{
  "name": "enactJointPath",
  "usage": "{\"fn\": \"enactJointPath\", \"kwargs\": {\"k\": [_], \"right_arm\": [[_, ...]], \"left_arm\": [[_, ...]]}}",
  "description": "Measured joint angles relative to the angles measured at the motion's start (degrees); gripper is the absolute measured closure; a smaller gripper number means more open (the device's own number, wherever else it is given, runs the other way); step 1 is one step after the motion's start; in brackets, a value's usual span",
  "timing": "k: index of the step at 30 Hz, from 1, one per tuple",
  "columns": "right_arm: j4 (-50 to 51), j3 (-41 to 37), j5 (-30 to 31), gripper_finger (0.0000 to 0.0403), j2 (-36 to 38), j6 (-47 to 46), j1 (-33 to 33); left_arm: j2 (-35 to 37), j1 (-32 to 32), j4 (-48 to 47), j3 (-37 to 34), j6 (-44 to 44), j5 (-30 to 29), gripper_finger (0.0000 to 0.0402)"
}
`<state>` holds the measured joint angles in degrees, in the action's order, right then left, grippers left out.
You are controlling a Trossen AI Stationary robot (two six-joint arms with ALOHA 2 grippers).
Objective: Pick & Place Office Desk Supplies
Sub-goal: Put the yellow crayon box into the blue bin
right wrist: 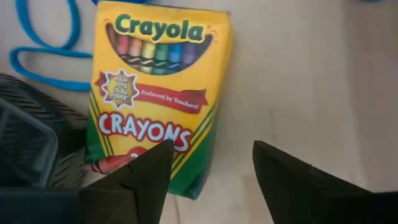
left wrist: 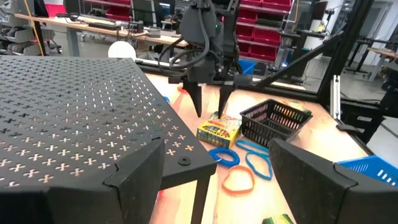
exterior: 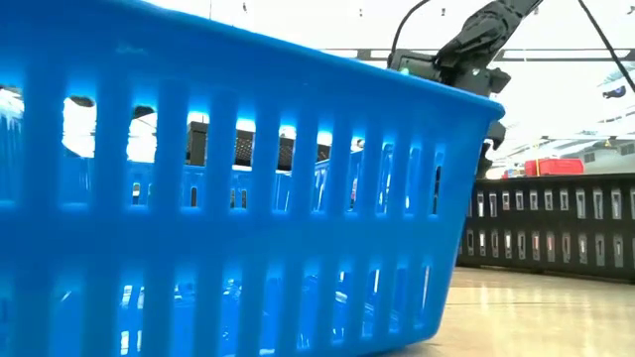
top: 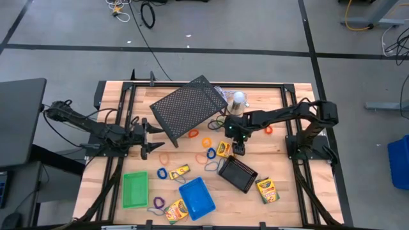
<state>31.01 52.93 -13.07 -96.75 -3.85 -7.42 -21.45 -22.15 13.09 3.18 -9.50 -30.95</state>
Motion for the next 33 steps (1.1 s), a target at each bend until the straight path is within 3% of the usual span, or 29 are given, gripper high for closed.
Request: {"fn": "enactJointPath", "kwargs": {"k": [7, 11, 14, 20, 33], "right_arm": [[-1.82, -0.02, -1.58, 0.0173, -1.29, 0.91, 0.07], [-3.69, -0.09, -2.97, 0.0200, -1.29, 1.22, 0.15], [-4.61, -0.20, -4.06, 0.0249, -1.33, 1.74, 0.15], [-6.65, -0.20, -5.69, 0.0385, -1.47, 1.94, 0.16], [-11.60, -0.37, -2.91, 0.0401, -1.53, 2.31, 4.40]], "left_arm": [[-0.66, 0.00, 0.01, 0.00, 0.00, -0.05, 0.0109], [-0.66, 0.00, 0.02, 0.00, 0.04, -0.06, 0.0109], [-0.66, 0.00, 0.00, 0.00, 0.04, -0.06, 0.0109], [-0.66, 0.00, 0.01, 0.00, 0.05, -0.08, 0.0109], [-0.66, 0.00, 0.01, 0.00, 0.07, -0.10, 0.0109]]}}
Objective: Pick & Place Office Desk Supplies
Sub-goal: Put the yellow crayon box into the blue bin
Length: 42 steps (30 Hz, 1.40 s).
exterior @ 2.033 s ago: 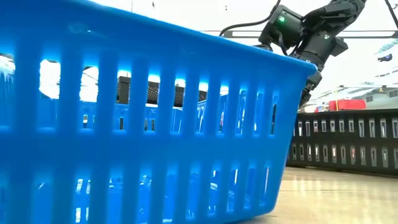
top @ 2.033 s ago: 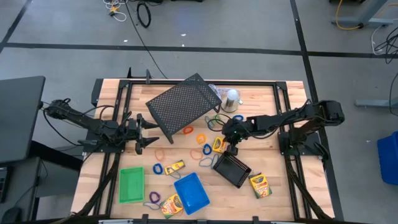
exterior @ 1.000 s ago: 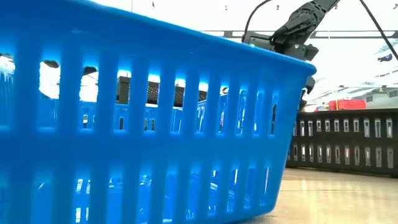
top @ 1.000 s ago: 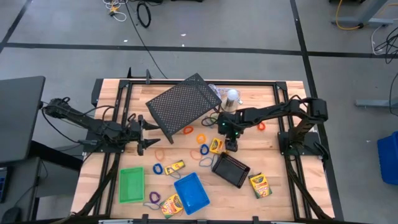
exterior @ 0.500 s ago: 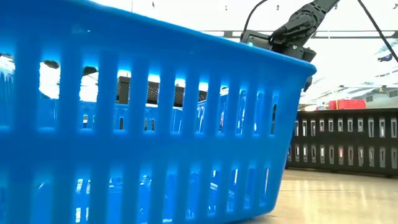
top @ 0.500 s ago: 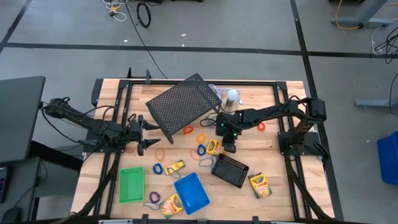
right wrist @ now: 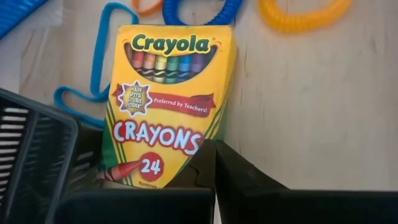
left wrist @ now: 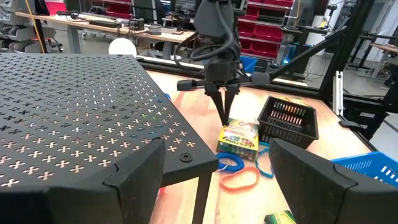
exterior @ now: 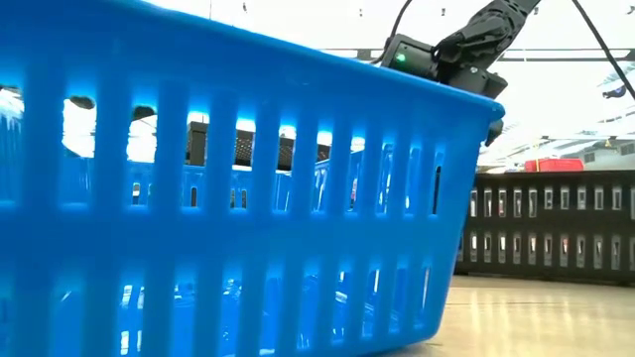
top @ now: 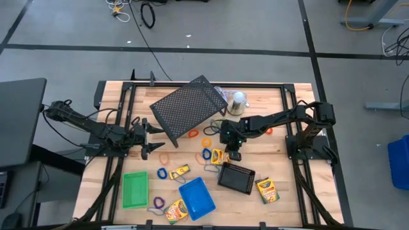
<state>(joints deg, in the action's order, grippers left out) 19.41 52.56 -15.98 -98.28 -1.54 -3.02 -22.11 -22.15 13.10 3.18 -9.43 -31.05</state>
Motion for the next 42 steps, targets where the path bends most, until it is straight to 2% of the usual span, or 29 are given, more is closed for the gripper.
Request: {"fn": "enactJointPath", "kwargs": {"k": [10, 18, 22, 26, 31, 34, 37, 42], "right_arm": [[-5.89, -0.03, 4.27, 0.0402, 1.29, 0.66, 1.31], [-7.56, -0.01, 3.83, 0.0402, 3.56, 1.30, 1.53], [-9.71, -0.01, 1.98, 0.0392, 3.47, 3.23, 3.68], [-8.64, 3.04, 3.23, 0.0346, 3.34, 5.96, 6.41], [1.28, 9.71, 8.53, 0.0246, 3.39, 5.99, 6.96], [3.72, 11.91, 9.45, 0.0194, 2.76, 4.84, 6.87], [7.92, 14.46, 9.00, 0.0173, -0.48, 3.94, 6.93], [19.03, 23.44, 9.02, 0.0173, -8.97, 7.31, 7.54]], "left_arm": [[0.00, 0.00, 0.02, 0.00, 0.00, 0.00, 0.0109], [0.02, 0.00, 0.00, 0.00, 0.00, -0.02, 0.0109], [0.02, 0.00, 0.00, 0.00, -0.01, -0.07, 0.0109], [0.02, 0.00, 0.00, 0.00, -0.02, -0.18, 0.0109], [0.02, 0.01, 0.02, 0.00, -0.01, -0.22, 0.0109], [0.02, 0.00, 0.01, 0.00, -0.02, -0.22, 0.0109], [0.02, 0.00, 0.30, 0.00, -0.02, -0.22, 0.0109], [0.02, 0.02, 0.46, 0.00, 0.01, -0.20, 0.0109]]}}
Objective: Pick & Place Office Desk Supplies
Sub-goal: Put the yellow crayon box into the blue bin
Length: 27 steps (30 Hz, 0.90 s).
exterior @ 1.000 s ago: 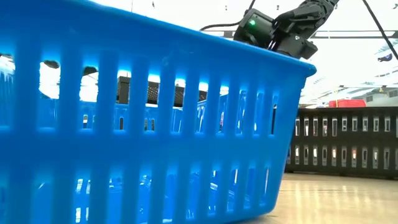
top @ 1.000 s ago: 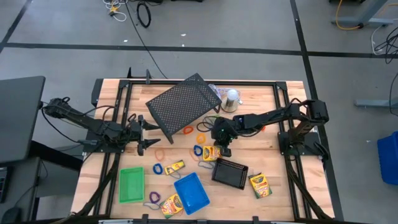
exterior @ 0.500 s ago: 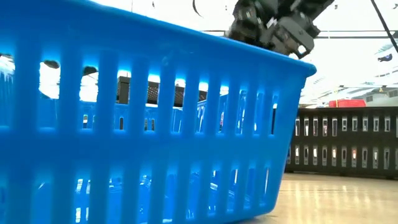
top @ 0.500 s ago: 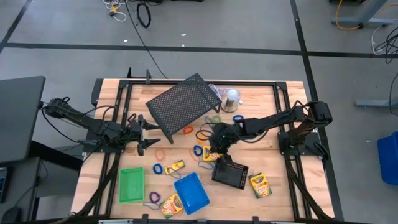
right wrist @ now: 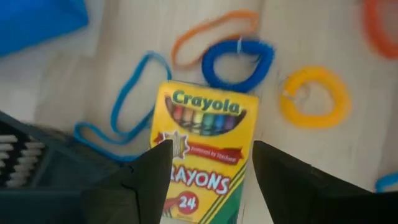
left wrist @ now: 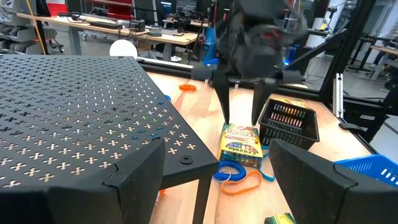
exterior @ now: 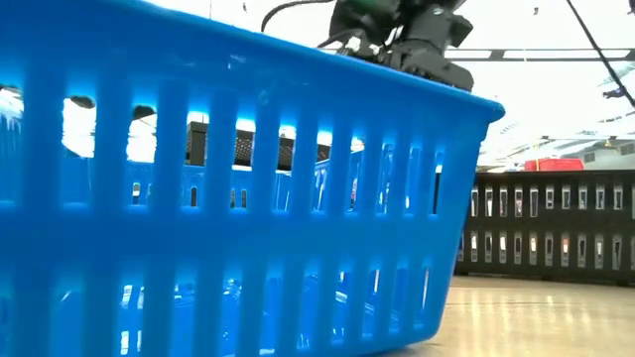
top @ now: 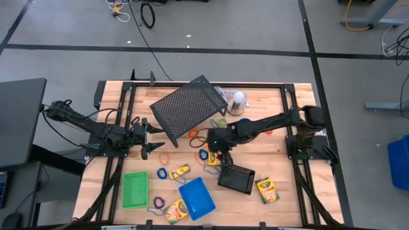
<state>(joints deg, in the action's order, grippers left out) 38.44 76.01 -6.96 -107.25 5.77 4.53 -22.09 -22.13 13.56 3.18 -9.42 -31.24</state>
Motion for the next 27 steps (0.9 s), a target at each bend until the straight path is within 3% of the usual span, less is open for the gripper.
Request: {"fn": "enactJointPath", "kwargs": {"k": [6, 15, 20, 27], "right_arm": [[8.42, 9.65, 4.65, 0.0174, -5.84, 5.00, 0.83], [10.99, 10.69, 0.44, 0.0174, -8.98, 6.27, -2.82], [9.69, 10.75, -4.97, 0.0174, -10.04, 6.55, -4.15], [9.15, 10.69, -6.40, 0.0174, -11.98, 7.00, -3.97]], "left_arm": [[0.00, 0.00, -0.02, 0.00, 0.49, 0.00, 0.0109], [-0.02, 0.00, -0.03, 0.00, 0.98, 0.02, 0.0109], [-0.02, 0.00, -0.04, 0.00, 1.06, 0.02, 0.0109], [-0.01, 0.00, -0.03, 0.00, 1.20, 0.01, 0.0109]]}}
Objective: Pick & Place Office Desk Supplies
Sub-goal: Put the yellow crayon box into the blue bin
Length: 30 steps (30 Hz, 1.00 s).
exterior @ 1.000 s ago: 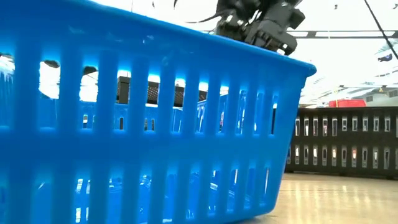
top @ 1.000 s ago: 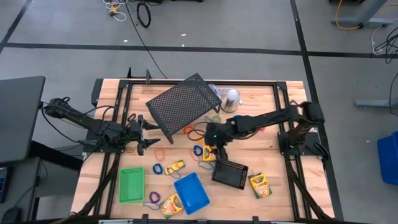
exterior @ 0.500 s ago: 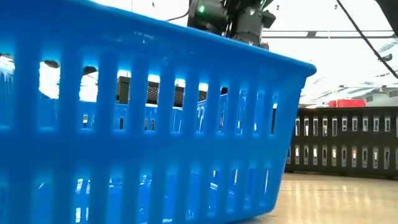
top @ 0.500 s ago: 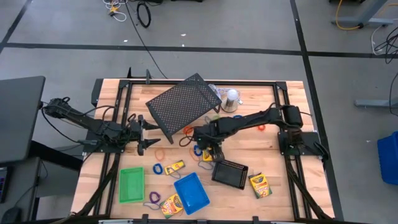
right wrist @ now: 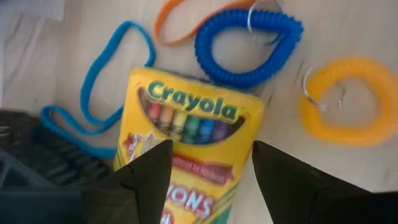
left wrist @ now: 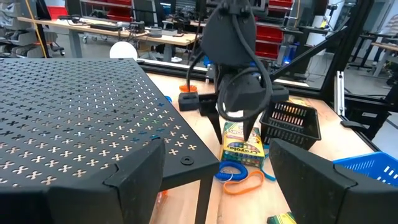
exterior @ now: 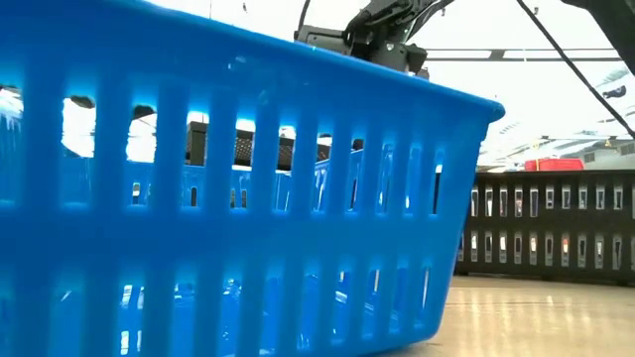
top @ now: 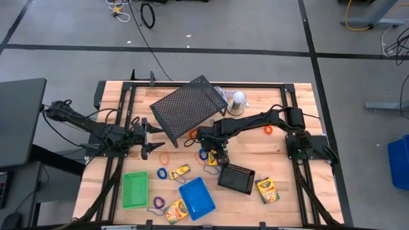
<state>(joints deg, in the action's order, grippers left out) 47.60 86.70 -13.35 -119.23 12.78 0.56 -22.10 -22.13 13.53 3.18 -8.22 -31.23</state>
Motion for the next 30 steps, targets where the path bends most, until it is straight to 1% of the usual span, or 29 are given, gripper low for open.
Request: {"fn": "enactJointPath", "kwargs": {"k": [8, 12, 14, 17, 24, 25, 30], "right_arm": [[-2.02, 0.15, -1.20, 0.0175, -1.22, 0.11, -0.02], [-2.23, 0.24, -1.65, 0.0193, -2.26, 0.14, -0.07], [-2.59, 0.17, -1.67, 0.0210, -2.29, 0.71, -0.07], [-4.54, 0.17, -1.81, 0.0248, -2.37, 1.00, -0.04], [-5.34, 0.13, -1.62, 0.0376, -2.48, 1.47, 0.02], [-5.45, 0.13, -1.54, 0.0388, -2.50, 1.64, 0.04], [-5.37, 0.13, -1.26, 0.0399, -2.53, 1.83, 0.42]], "left_arm": [[0.00, 0.00, -0.03, -0.04, 0.32, -0.15, 0.0109], [-0.01, 0.00, -0.05, -0.04, 0.32, -0.16, 0.0109], [0.01, 0.02, -0.03, -0.04, 0.32, -0.25, 0.0109], [0.00, 0.02, -0.05, -0.04, 0.32, -0.25, 0.0109], [-0.01, 0.02, -0.06, -0.04, 0.32, -0.23, 0.0109], [0.01, 0.02, -0.05, -0.04, 0.34, -0.25, 0.0109], [0.00, 0.02, -0.07, -0.04, 0.32, -0.23, 0.0109]]}}
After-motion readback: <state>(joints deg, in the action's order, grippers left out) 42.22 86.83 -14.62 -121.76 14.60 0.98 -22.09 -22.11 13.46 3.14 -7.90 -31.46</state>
